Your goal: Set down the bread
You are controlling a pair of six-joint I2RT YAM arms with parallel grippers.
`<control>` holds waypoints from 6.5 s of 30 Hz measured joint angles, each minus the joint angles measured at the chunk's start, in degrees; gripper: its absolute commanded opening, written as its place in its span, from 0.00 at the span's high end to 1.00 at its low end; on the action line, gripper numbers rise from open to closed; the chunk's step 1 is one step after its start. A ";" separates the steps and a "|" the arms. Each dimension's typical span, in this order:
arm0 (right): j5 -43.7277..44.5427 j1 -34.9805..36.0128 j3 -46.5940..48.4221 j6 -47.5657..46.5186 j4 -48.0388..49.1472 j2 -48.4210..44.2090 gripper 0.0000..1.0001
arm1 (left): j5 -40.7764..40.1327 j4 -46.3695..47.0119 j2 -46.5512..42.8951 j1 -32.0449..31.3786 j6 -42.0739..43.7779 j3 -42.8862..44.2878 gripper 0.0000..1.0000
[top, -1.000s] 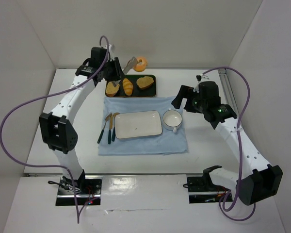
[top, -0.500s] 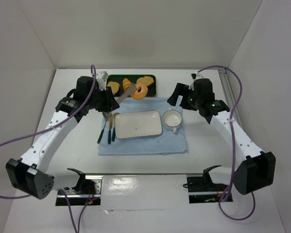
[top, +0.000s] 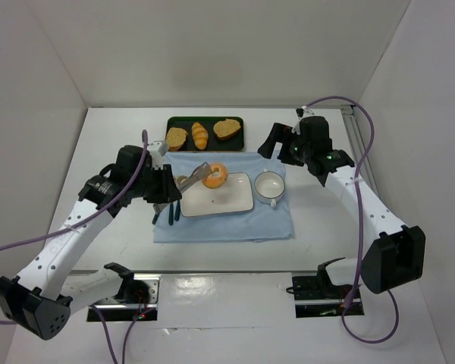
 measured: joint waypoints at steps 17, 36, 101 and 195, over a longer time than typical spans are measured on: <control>-0.04 0.00 0.00 0.31 -0.07 -0.04 0.00 | -1.36 -2.34 4.72 -4.28 0.09 -2.08 0.75; -0.61 0.00 0.00 0.28 -0.11 -0.07 0.00 | -2.75 -1.90 5.86 -4.87 0.07 -4.44 0.71; -3.41 0.00 -1.62 2.21 0.61 -0.48 0.00 | -22.84 7.69 20.65 22.73 2.69 -4.59 0.50; 4.04 3.15 7.80 2.23 -3.26 9.35 0.00 | -1.84 3.96 1.84 8.22 -6.16 2.93 0.14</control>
